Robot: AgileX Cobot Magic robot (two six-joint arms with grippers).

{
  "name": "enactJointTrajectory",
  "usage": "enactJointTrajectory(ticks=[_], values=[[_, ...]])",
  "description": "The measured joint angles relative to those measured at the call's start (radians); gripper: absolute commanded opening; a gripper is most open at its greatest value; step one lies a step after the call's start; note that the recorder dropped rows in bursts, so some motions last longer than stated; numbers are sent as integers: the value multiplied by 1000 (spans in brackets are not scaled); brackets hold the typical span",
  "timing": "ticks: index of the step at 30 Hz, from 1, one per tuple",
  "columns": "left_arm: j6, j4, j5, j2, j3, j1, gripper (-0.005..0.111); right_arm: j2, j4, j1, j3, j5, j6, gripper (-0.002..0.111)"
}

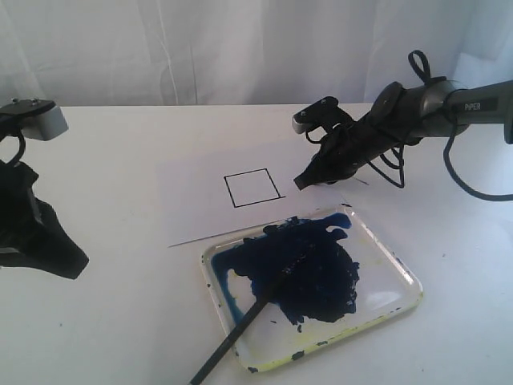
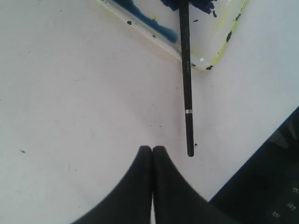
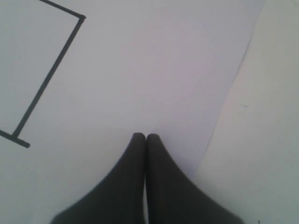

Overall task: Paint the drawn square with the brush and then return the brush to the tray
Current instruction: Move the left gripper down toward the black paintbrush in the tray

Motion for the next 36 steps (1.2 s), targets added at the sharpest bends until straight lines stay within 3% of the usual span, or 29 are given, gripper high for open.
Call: enactJointTrajectory(ticks=[2,5,9,13,19,24,31,36], values=[[0,-15,5,0,0,-2,1,0,-2,0,0,0,0,0],[0,-22,15,0,0,-25,12,0,-2,0,0,0,0,0],[0,-24,21,0,0,-90,28,0,-4,0,0,0,0,0],[-10,-14,19,0,0,-161,36,0,-4,0,0,0,0,0],[-87,9,0,0,0,-207,52,0,-6,0,-1,0,0,0],[-219,73,-14,0,0,-275,55,2,-6,0,-1,0,0,0],[-501,297,-52,28,0,-421,55,2,-6,0,-1,0,0,0],[-551,320,-146,101,0,-512,55,2,-6,0,-1,0,0,0]])
